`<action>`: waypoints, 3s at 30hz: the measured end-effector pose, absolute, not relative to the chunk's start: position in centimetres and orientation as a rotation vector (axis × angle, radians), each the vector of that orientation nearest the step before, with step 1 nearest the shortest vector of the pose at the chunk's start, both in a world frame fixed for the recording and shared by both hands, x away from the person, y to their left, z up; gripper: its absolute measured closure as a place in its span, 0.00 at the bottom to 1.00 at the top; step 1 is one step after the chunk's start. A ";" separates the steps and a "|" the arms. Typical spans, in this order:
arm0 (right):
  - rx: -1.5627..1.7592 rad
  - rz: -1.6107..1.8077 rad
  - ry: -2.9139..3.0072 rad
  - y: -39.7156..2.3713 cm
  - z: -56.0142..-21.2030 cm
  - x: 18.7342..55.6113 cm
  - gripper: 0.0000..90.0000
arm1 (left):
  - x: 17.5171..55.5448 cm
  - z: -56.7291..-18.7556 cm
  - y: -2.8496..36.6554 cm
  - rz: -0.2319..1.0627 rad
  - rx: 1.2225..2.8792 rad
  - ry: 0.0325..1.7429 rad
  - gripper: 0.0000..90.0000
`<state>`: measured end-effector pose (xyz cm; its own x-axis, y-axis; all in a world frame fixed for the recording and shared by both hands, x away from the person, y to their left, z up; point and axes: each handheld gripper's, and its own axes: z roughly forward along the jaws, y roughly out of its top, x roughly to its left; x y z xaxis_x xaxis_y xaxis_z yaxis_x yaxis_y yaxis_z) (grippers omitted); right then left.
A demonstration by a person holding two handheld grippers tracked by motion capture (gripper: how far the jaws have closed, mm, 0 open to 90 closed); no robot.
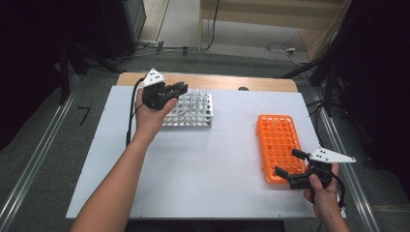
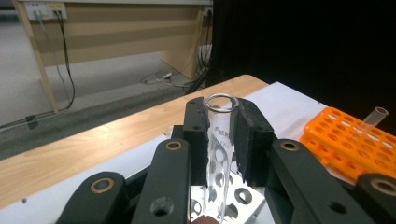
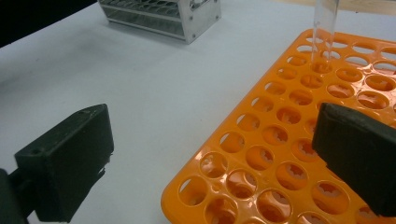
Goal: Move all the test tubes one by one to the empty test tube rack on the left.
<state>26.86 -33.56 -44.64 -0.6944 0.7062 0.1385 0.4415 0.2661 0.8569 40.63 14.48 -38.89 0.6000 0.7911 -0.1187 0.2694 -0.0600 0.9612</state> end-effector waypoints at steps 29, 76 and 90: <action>1.083 1.409 2.256 -34.1 -45.0 27.1 0.00 | 46.4 -40.1 13.1 0.620 1.609 1.023 0.85; 1.090 1.377 2.274 -33.6 -45.4 27.2 0.00 | 46.6 -43.0 12.9 0.550 1.706 1.167 0.69; 1.094 1.370 2.274 -33.5 -45.5 27.5 0.00 | 42.7 -42.0 14.0 0.496 1.657 1.108 0.24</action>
<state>27.49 -33.49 -45.53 -0.6787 0.7198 0.1459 0.4655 0.2680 0.8435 42.67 14.01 -42.02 0.4883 0.8512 -0.1926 0.4238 -0.0383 0.9050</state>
